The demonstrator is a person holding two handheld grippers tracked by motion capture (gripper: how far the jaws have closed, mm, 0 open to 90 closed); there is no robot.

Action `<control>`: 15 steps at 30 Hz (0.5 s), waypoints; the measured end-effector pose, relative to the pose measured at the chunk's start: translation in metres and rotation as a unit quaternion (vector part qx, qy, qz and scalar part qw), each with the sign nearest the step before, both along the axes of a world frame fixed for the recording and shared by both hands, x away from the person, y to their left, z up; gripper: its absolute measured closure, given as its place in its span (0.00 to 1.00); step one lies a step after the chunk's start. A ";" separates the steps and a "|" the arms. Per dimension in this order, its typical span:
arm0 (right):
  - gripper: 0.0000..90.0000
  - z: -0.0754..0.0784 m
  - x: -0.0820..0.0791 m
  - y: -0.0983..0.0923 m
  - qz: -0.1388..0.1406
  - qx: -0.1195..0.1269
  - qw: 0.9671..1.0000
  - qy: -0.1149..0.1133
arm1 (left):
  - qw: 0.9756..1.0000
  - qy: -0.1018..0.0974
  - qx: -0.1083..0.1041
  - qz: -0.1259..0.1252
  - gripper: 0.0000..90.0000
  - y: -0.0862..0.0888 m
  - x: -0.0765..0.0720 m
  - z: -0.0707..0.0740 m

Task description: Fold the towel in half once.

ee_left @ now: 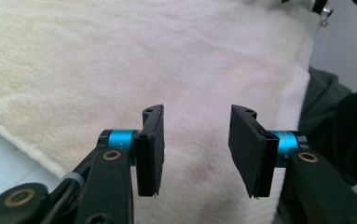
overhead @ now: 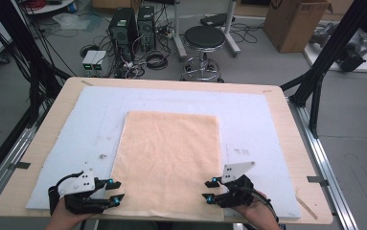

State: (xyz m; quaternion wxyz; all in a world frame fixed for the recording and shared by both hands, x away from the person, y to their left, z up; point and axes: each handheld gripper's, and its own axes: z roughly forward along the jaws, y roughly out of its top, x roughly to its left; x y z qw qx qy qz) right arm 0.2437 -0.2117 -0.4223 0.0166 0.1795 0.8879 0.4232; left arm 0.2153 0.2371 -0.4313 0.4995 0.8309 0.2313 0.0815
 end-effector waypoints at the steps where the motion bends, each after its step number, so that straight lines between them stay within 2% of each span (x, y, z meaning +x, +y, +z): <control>1: 0.61 0.001 0.003 0.000 -0.005 0.005 1.000 -0.002 | 1.000 -0.001 -0.002 0.004 0.61 0.000 0.002 0.001; 10: 0.51 0.004 0.024 -0.009 -0.057 0.028 0.998 -0.003 | 0.999 -0.009 -0.013 0.035 0.55 0.000 0.014 0.005; 11: 0.50 0.004 0.026 -0.010 -0.060 0.029 0.998 -0.008 | 0.999 -0.010 -0.011 0.037 0.55 0.000 0.015 0.006; 15: 0.45 0.006 0.032 -0.011 -0.073 0.034 0.997 -0.004 | 0.999 -0.008 -0.014 0.044 0.53 0.001 0.020 0.008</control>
